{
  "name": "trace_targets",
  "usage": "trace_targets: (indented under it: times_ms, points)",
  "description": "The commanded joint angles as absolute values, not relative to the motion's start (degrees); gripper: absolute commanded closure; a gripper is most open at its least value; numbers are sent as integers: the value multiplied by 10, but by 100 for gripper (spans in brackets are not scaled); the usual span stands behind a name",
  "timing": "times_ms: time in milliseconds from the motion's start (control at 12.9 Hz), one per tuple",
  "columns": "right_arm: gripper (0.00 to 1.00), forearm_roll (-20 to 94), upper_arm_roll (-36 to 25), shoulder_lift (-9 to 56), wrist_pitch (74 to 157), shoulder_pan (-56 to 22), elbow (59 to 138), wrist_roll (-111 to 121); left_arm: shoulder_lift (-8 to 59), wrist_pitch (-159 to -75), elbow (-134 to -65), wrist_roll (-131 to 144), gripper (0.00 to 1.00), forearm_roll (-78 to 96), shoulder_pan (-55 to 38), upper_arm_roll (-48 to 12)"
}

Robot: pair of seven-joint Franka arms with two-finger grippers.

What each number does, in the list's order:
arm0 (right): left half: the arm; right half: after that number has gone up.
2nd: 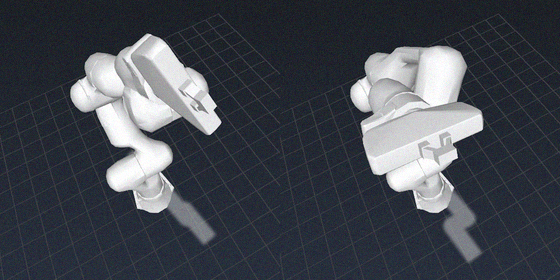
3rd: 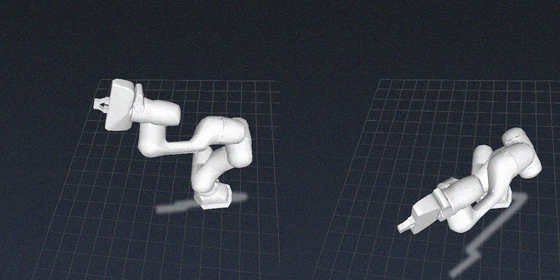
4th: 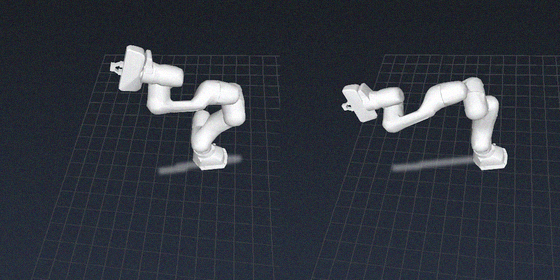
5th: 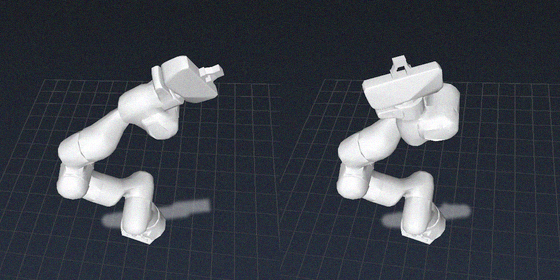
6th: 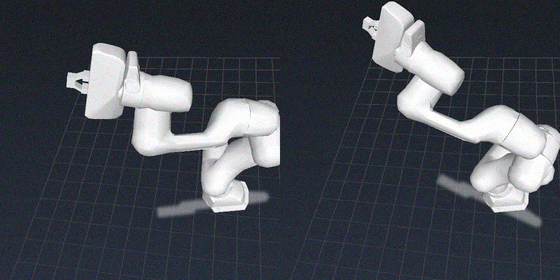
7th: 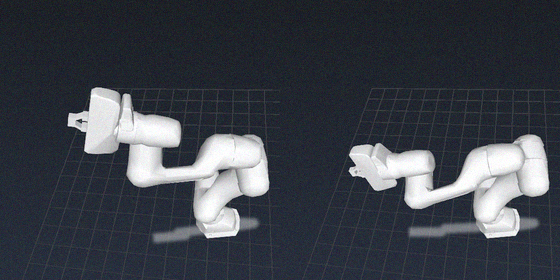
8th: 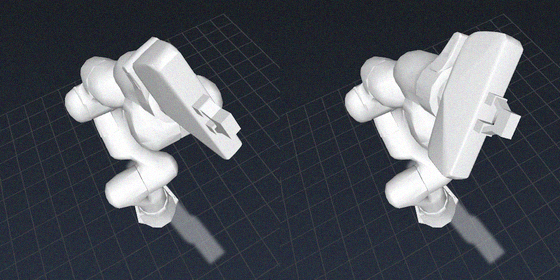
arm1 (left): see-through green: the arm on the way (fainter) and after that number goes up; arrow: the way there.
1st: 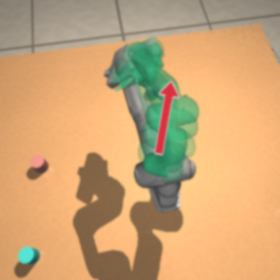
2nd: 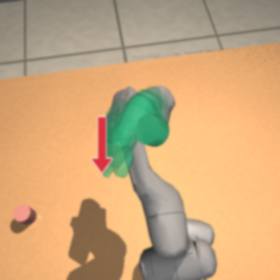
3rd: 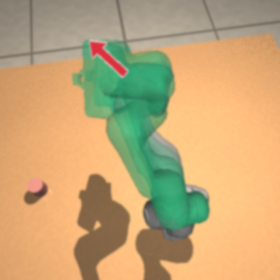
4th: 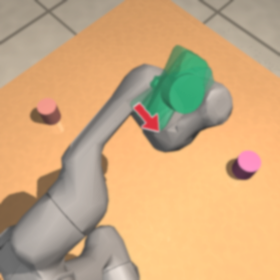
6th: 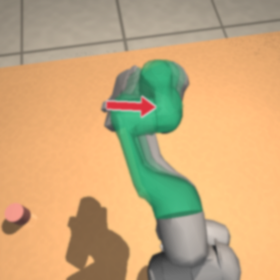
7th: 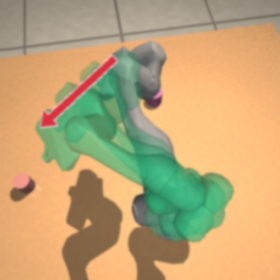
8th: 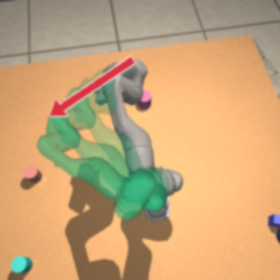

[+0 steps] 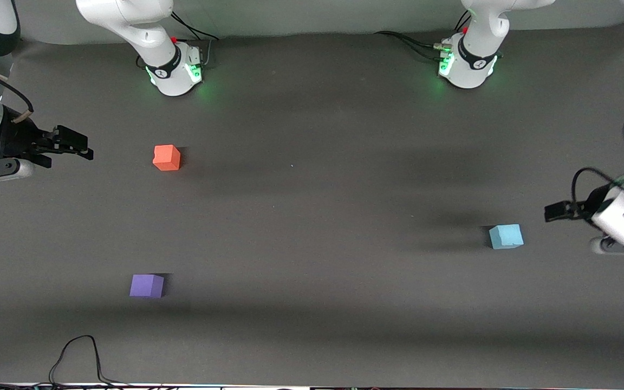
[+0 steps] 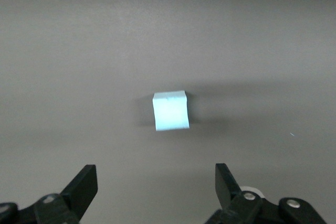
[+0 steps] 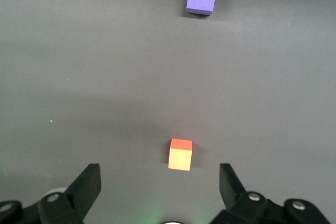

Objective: Place blue block between orange and purple blocks
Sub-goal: 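Lower the left gripper over the light-blue cube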

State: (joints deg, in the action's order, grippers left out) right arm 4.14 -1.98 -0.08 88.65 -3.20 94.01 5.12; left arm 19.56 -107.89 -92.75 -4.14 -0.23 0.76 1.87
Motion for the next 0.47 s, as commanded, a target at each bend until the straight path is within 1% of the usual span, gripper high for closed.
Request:
trace_targets:
  times_ms: [0, 156, 311, 389]
  points:
    - [0, 36, -25, -11, 882, -37, 945, 61, 209, -1182, -1005, -51, 0, -4, 2, 18]
    - [0, 35, -25, -11, 882, -37, 945, 62, 243, -1249, -1037, -51, 0, -4, 1, 18]
    - [0, 36, -25, -11, 882, -36, 945, 62, 280, -1296, -1045, -51, 0, -4, 1, 18]
    - [0, 36, -25, -11, 882, -36, 945, 62, 292, -1307, -1048, -50, 0, -4, 1, 18]
